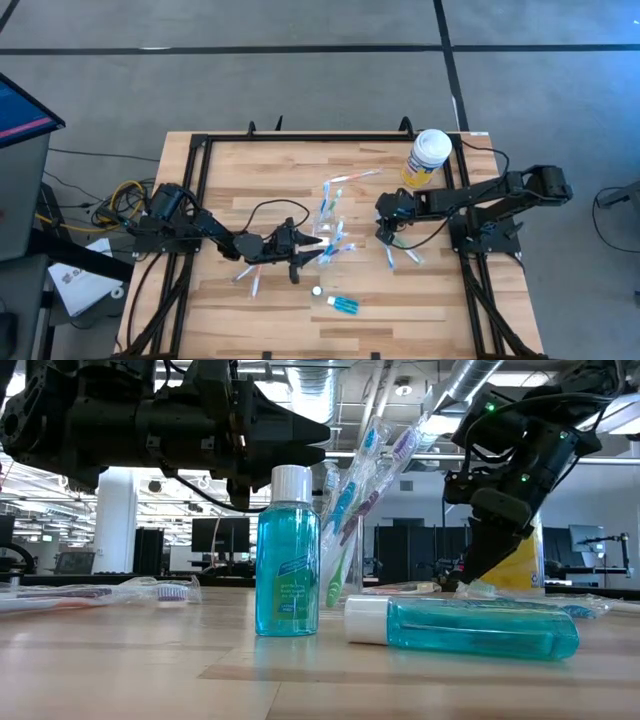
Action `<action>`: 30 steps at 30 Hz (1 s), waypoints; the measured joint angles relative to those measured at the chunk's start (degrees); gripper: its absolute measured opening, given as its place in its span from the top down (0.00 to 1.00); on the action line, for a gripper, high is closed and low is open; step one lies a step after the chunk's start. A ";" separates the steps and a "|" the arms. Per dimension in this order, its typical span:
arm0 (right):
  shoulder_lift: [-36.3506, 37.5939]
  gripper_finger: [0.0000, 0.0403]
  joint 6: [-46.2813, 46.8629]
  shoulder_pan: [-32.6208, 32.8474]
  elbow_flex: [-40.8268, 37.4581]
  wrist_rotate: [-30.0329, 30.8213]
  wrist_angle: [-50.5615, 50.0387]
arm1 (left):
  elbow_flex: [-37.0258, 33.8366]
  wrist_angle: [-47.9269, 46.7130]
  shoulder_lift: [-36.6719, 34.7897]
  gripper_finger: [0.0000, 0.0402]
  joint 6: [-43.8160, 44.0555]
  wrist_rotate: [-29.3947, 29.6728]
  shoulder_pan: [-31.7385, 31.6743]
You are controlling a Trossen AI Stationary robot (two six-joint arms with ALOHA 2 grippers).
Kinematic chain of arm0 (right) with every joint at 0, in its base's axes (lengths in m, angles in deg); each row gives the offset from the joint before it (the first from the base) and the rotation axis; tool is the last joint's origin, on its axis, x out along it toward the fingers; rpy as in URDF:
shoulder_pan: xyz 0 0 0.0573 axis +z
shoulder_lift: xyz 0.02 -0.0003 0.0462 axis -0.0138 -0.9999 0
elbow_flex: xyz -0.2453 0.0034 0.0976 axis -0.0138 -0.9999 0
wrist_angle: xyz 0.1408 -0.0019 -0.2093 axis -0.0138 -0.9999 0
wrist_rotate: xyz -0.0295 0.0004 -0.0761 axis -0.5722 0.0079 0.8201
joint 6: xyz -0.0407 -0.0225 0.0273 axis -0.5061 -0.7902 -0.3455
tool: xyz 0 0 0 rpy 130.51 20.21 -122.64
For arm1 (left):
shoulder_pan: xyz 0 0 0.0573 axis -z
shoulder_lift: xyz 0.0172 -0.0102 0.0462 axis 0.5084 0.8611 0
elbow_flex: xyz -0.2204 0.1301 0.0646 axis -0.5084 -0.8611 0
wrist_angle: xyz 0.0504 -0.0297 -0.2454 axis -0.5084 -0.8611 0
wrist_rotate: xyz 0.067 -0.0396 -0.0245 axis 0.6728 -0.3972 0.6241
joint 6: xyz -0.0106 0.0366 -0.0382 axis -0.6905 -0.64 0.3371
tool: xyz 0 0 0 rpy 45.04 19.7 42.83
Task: Pick & Place toothbrushing station
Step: Put the green toothbrush into the transparent organizer
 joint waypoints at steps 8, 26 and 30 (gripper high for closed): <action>0.00 0.81 0.00 0.00 0.00 0.02 -0.20 | 0.00 0.00 0.00 0.65 0.00 0.00 0.00; 0.02 1.00 -1.51 -0.31 0.00 0.24 -0.70 | 0.00 -0.01 0.00 0.65 0.00 0.01 0.00; 0.03 1.00 -1.99 -0.31 0.58 0.24 -0.50 | 0.00 0.00 0.00 0.65 0.00 0.02 0.00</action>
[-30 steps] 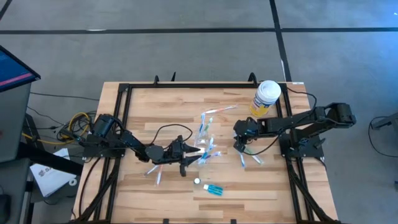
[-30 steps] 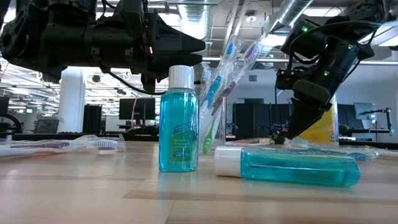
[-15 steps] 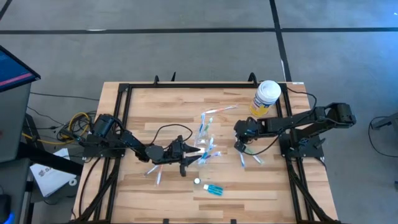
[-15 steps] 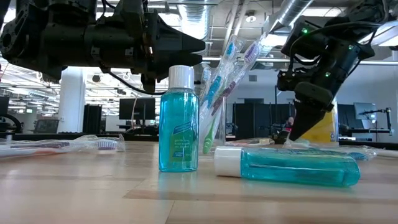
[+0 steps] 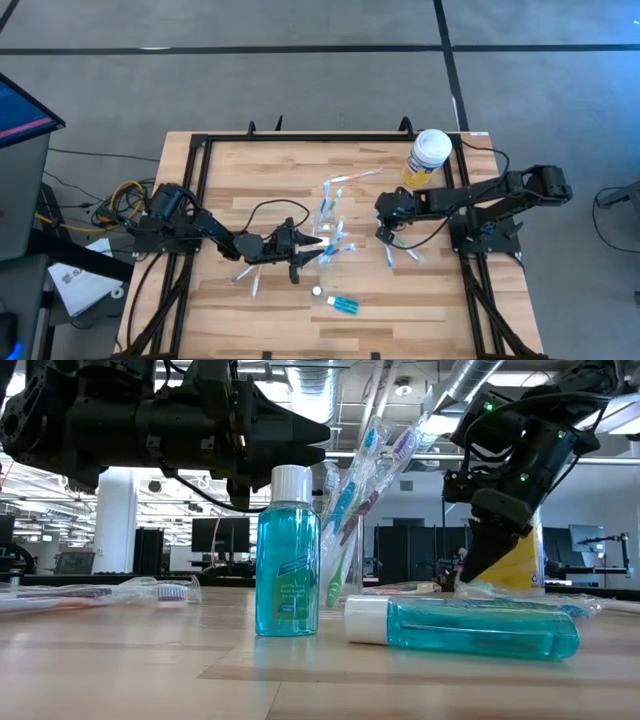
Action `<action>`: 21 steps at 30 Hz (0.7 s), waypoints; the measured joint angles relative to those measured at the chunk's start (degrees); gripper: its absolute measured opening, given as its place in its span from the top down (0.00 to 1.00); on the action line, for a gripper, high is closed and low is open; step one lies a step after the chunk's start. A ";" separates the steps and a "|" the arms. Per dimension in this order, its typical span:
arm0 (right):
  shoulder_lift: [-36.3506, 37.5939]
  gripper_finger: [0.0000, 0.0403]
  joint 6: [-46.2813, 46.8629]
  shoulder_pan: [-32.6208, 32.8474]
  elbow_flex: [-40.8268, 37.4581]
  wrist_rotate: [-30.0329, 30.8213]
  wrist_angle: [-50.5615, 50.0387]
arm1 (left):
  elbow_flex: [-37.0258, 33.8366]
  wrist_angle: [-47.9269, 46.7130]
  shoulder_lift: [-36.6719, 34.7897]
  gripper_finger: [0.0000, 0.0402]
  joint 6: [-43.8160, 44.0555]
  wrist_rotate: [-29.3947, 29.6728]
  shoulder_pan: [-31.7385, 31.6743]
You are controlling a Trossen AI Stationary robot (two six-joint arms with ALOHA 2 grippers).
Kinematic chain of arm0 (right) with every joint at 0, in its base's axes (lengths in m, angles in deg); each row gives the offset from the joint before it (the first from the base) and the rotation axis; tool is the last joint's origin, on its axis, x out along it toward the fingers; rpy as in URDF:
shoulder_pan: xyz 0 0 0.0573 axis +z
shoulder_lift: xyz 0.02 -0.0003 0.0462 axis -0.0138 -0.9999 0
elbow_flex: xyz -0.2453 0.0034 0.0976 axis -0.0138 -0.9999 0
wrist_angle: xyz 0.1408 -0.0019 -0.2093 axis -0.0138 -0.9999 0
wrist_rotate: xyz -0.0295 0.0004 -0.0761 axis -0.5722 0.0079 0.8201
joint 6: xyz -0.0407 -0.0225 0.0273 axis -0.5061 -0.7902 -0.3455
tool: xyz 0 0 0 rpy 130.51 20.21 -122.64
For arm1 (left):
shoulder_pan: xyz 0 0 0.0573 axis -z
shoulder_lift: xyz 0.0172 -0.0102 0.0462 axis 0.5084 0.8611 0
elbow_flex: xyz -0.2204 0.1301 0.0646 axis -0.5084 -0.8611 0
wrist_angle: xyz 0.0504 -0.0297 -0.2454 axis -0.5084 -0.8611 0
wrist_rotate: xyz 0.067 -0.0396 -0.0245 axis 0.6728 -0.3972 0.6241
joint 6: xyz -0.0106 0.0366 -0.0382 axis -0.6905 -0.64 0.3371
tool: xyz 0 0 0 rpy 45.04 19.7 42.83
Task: Pick & Place toothbrushing station
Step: Put the green toothbrush into the transparent organizer
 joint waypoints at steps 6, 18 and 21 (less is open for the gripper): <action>0.01 1.00 -1.75 0.04 2.61 -0.02 -1.03 | 0.00 0.00 0.00 0.65 0.00 0.00 -0.04; 0.60 1.00 -5.51 0.13 8.88 -0.20 -2.79 | 0.00 0.02 0.00 0.65 0.00 0.02 -0.15; 1.72 1.00 -6.57 0.14 10.32 -0.21 -3.04 | 0.00 0.09 0.00 0.65 0.00 0.04 -0.15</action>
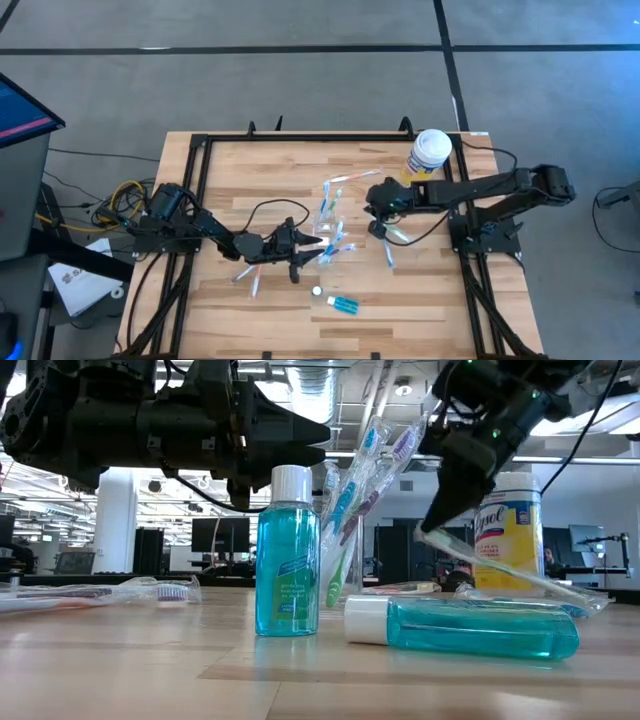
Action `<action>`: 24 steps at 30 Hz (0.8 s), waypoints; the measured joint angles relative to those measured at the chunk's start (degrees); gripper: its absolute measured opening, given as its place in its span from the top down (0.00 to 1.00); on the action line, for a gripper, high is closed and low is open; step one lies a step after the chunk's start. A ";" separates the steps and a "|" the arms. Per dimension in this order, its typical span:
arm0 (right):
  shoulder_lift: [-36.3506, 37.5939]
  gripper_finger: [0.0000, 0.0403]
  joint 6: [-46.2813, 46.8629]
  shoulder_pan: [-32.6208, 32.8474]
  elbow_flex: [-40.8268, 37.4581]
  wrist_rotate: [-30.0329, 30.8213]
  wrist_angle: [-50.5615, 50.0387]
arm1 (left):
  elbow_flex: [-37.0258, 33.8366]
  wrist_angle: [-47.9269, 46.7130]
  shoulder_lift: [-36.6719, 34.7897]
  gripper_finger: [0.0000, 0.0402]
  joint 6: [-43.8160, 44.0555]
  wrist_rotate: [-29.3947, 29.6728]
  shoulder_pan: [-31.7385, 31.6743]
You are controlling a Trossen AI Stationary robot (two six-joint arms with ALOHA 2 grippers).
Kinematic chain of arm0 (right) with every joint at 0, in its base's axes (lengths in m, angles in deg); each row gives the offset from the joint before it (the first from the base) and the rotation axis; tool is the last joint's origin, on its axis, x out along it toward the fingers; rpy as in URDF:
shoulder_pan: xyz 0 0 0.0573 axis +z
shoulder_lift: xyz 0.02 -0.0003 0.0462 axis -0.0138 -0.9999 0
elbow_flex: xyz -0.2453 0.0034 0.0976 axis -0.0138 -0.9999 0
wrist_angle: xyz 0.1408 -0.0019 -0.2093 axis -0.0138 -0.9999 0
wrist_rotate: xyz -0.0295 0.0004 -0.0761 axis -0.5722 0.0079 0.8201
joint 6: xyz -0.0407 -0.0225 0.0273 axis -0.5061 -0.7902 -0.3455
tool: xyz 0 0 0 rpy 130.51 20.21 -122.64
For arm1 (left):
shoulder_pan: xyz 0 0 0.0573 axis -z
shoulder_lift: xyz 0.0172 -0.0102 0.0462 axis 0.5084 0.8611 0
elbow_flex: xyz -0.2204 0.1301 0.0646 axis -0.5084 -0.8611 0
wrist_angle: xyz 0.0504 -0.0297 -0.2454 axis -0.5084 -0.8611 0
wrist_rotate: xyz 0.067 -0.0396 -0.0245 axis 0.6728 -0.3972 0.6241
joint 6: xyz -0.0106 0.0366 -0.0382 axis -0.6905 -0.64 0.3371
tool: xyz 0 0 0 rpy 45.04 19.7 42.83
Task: Pick & Place toothbrushing station
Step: Put the green toothbrush into the transparent organizer
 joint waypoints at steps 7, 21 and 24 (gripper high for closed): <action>5.20 1.00 -1.87 1.15 2.48 0.02 0.52 | 0.00 0.56 0.00 0.65 -0.04 -0.02 0.00; 10.82 1.00 -6.09 5.31 2.74 0.17 13.44 | 0.04 4.24 0.02 0.65 -0.17 -0.02 -1.26; 10.31 1.00 -7.03 5.36 2.73 0.16 15.95 | 0.04 5.02 0.02 0.65 -0.17 -0.02 -1.88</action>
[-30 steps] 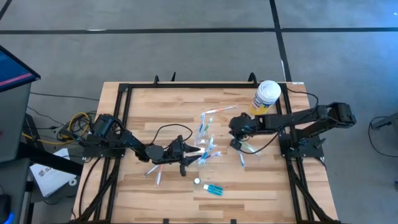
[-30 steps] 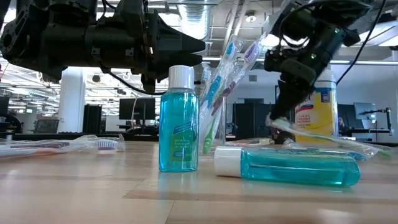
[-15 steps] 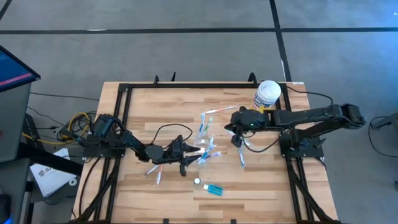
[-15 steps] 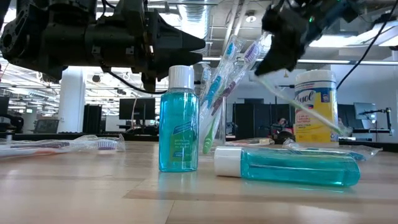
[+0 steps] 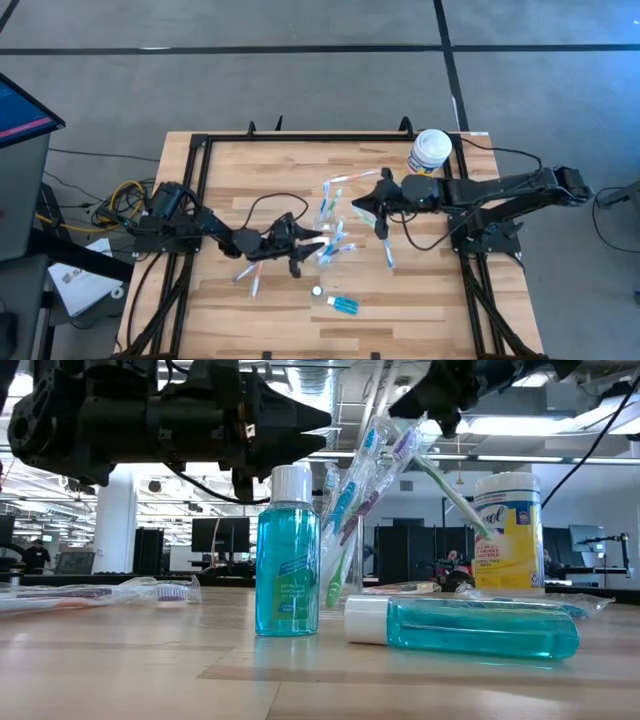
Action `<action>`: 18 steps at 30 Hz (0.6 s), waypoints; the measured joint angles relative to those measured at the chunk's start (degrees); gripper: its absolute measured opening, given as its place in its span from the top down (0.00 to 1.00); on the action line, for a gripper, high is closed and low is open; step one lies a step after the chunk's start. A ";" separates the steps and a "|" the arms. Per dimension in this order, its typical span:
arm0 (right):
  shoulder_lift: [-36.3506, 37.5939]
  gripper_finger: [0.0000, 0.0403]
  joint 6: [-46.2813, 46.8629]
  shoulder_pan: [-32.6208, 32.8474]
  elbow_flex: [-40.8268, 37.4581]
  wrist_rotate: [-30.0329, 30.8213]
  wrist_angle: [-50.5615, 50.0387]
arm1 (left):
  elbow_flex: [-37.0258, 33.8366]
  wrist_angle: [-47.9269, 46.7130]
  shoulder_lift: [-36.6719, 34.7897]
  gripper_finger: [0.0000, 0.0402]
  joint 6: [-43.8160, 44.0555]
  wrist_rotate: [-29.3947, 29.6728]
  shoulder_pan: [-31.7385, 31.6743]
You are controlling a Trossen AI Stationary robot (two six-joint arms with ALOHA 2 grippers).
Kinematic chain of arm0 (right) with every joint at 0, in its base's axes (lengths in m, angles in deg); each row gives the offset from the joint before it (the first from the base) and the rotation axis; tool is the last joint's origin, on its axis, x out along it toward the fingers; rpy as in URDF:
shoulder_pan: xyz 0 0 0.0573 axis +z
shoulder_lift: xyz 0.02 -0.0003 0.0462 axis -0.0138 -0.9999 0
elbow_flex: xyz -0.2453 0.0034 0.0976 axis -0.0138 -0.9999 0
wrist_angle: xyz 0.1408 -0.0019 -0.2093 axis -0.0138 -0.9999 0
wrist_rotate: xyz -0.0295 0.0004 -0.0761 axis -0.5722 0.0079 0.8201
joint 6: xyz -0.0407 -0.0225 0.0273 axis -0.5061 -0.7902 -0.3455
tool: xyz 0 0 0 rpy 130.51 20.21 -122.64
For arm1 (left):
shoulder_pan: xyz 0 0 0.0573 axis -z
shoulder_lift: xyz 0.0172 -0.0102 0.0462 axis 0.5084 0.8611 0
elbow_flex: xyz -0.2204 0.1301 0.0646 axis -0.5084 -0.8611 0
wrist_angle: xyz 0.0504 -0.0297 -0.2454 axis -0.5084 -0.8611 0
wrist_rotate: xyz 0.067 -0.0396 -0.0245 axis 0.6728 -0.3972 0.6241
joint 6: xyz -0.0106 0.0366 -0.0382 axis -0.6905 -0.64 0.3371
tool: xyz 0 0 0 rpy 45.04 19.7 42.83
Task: Pick & Place toothbrushing station
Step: Put the green toothbrush into the transparent organizer
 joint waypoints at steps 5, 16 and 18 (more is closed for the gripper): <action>0.02 1.00 -0.95 0.00 0.01 0.03 5.71 | 1.15 0.67 0.00 0.65 -0.04 -0.02 -0.02; 0.02 1.00 -2.42 0.49 0.01 -0.12 12.93 | 6.39 0.67 0.00 0.65 -4.97 -1.26 -1.90; 0.02 1.00 -3.12 1.09 0.01 -0.12 13.88 | 6.79 0.65 0.00 0.65 -4.96 -1.25 -3.11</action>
